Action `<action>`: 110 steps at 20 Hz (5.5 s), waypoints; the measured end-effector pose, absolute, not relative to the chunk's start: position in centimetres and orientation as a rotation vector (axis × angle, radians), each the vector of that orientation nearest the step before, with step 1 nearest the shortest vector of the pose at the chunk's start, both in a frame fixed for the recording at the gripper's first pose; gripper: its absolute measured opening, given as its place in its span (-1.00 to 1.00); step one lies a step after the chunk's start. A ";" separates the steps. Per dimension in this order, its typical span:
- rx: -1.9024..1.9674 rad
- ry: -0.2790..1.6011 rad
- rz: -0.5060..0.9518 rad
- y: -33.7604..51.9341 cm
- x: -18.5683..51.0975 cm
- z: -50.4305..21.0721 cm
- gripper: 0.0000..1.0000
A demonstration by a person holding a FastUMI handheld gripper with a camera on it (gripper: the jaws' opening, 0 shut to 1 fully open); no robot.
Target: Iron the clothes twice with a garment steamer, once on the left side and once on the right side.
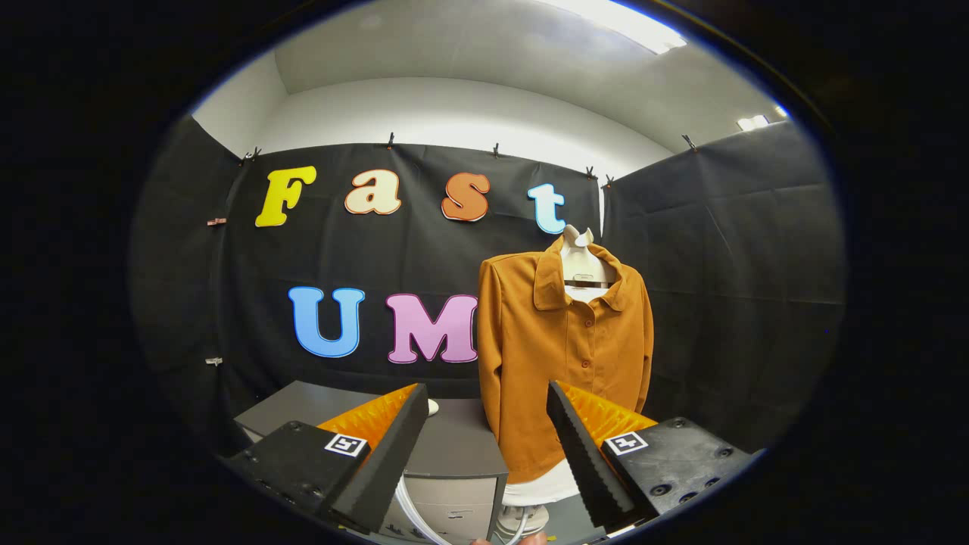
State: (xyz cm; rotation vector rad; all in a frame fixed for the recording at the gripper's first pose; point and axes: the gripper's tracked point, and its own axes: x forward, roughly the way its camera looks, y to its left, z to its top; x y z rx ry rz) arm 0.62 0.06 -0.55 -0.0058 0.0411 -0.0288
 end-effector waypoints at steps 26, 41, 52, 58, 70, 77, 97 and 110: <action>0.111 0.596 0.131 11.0 7.9 -16.7 1.00; -0.003 0.756 0.162 15.0 12.5 -26.7 -0.27; 0.094 0.484 0.198 11.3 11.5 -16.8 -0.58; 0.128 0.333 0.227 6.0 8.7 -10.9 -0.59; 0.129 0.113 0.066 -8.7 9.0 -9.2 -0.59; 0.089 0.097 0.066 -10.4 12.8 -11.2 -0.59; 0.095 0.346 0.079 -11.8 16.6 -27.5 -0.59; 0.119 0.548 0.043 -12.7 10.7 -35.7 -0.58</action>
